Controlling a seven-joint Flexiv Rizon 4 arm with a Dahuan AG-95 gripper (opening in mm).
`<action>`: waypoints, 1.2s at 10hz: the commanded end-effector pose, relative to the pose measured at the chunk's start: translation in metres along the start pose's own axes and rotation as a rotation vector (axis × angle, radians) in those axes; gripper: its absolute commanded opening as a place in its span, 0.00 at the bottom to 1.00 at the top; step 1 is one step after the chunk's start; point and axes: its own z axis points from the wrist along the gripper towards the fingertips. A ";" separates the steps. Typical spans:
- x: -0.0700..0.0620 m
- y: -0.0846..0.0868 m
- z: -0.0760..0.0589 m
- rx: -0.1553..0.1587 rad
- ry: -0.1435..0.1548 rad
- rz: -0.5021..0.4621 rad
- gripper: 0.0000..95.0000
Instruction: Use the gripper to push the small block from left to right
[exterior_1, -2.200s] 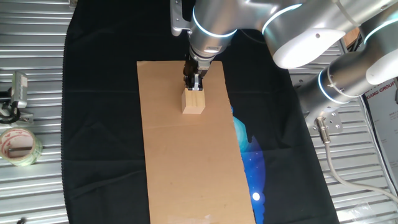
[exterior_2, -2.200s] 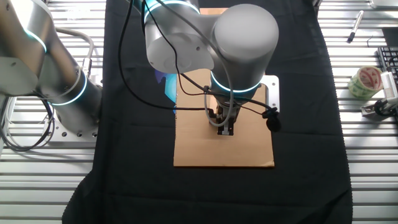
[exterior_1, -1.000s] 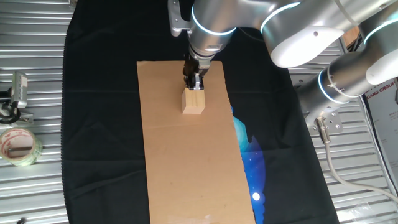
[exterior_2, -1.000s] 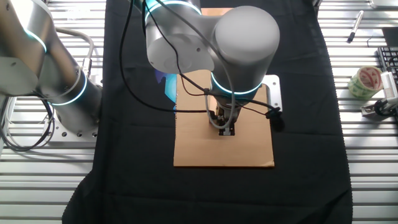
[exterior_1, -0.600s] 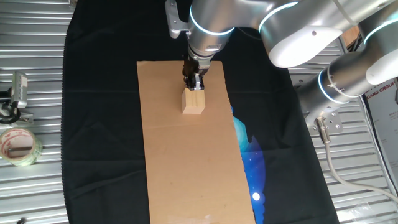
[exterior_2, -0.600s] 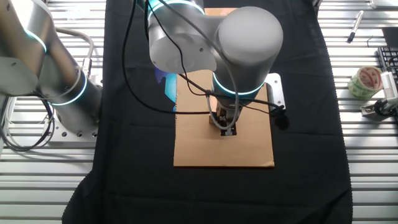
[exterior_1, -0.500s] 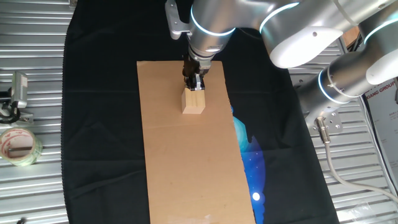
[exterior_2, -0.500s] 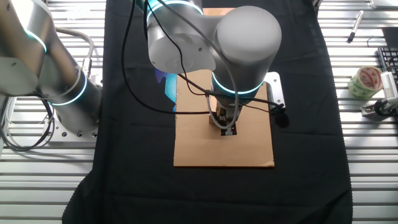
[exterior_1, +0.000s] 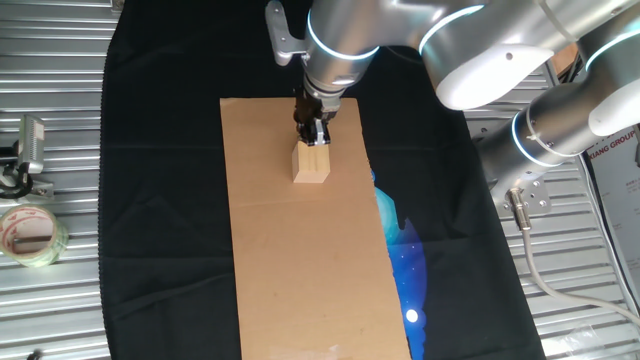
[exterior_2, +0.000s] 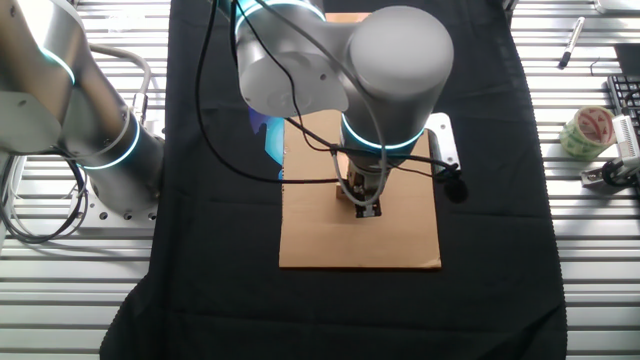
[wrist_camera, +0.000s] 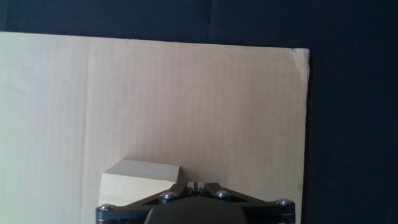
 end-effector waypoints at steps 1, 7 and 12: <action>0.000 0.000 0.001 0.003 -0.013 0.023 0.00; 0.000 0.000 0.001 -0.035 -0.063 0.049 0.00; 0.000 0.000 0.001 -0.035 -0.061 0.051 0.00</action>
